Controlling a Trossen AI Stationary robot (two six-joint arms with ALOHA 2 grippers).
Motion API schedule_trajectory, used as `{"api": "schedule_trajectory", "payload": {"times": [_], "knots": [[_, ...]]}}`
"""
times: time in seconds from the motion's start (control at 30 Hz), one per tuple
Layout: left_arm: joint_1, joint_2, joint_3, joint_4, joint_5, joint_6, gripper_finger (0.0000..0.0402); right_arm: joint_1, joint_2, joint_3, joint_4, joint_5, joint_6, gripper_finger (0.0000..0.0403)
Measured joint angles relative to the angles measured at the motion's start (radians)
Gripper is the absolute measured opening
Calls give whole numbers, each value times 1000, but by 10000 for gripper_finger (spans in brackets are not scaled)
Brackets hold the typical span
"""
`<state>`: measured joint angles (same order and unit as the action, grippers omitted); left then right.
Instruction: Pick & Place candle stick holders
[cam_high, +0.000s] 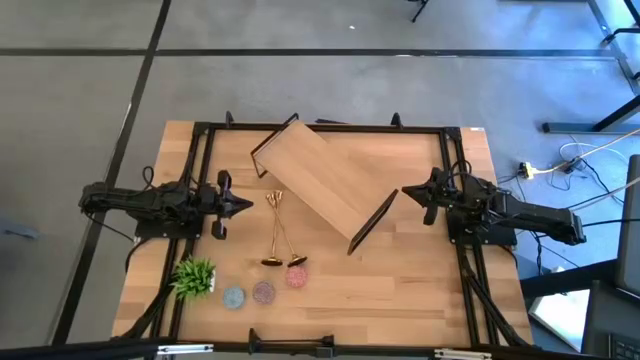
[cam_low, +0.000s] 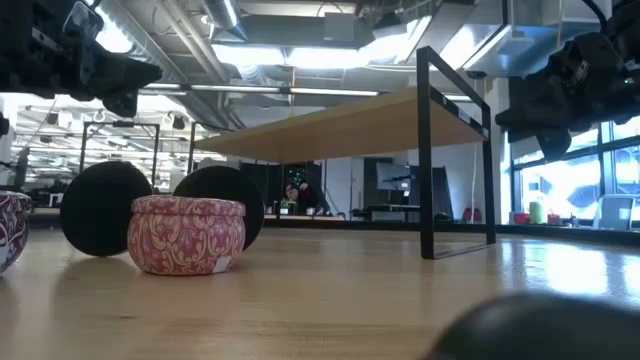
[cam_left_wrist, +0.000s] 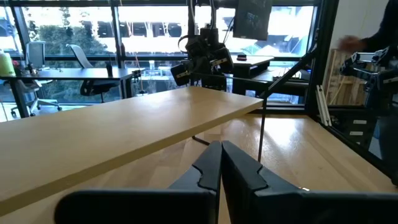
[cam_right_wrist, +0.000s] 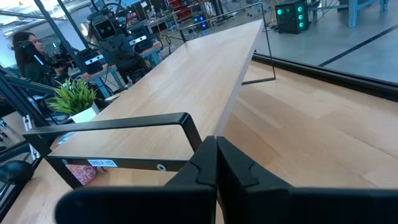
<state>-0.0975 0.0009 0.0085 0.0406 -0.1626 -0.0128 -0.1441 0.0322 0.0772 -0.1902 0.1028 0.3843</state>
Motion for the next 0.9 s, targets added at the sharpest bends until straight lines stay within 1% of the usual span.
{"api": "schedule_trajectory", "payload": {"times": [0.77, 0.83, 0.9], "knots": [[0, 0, 0, 0, 0, 0, 6, 0, 0, 0, 11, 0, 2, 0], [0, 0, 0, 0, 0, 0, 6, 0, 0, 0, 40, -2, 55, 0], [0, 0, 0, 0, 0, 0, 6, 0, 0, 0, 73, -16, 177, 0]]}}
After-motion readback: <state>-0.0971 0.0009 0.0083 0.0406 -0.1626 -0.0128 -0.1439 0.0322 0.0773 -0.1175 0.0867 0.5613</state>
